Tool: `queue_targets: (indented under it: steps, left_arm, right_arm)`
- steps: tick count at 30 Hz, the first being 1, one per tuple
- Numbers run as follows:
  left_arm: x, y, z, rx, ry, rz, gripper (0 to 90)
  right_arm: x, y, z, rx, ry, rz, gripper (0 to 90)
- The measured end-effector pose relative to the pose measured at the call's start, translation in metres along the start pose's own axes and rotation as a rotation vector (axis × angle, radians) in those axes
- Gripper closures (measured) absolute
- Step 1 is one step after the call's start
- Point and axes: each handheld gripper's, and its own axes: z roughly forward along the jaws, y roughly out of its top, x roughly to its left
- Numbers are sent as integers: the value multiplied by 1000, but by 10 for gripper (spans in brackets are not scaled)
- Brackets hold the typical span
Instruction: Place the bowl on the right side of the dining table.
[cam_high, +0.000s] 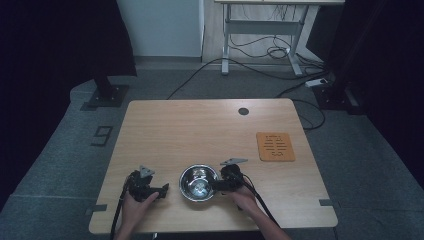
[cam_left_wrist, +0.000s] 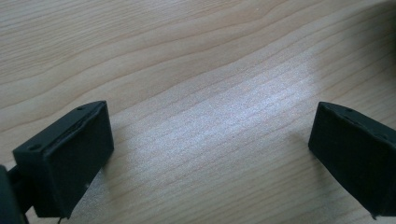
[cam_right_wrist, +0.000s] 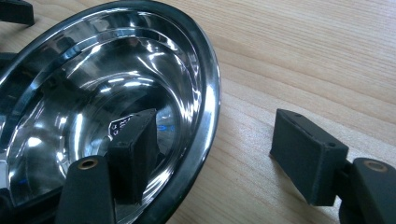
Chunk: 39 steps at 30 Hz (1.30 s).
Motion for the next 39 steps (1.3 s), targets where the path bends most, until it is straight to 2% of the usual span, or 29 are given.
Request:
queue_targets:
  steps: [3,13,17,24,29,34,35,36,37,39]
  left_arm:
    - [0,0,0,0,0,0,0]
    - [0,0,0,0,0,0,0]
    - [0,0,0,0,0,0,0]
    - [0,0,0,0,0,0,0]
    - [0,0,0,0,0,-1,0]
    - [0,0,0,-1,0,-1,0]
    - [0,0,0,-1,0,-2,0]
    - [0,0,0,-1,0,-2,0]
    - [0,0,0,0,0,-1,0]
    - [0,0,0,0,0,0,0]
  right_arm:
    - [-1,0,0,-4,-12,15,320]
    - [-4,1,-1,-11,-35,22,329]
    - [-3,1,-1,-9,-30,18,353]
    - [-1,1,-1,-2,3,6,567]
    - [-2,2,-2,9,42,34,729]
    - [-5,2,-2,10,68,73,774]
    - [-8,2,-2,9,88,108,788]
    - [-8,2,-2,9,88,108,788]
    - [-11,2,-2,9,111,142,805]
    - [-12,2,-2,9,123,156,813]
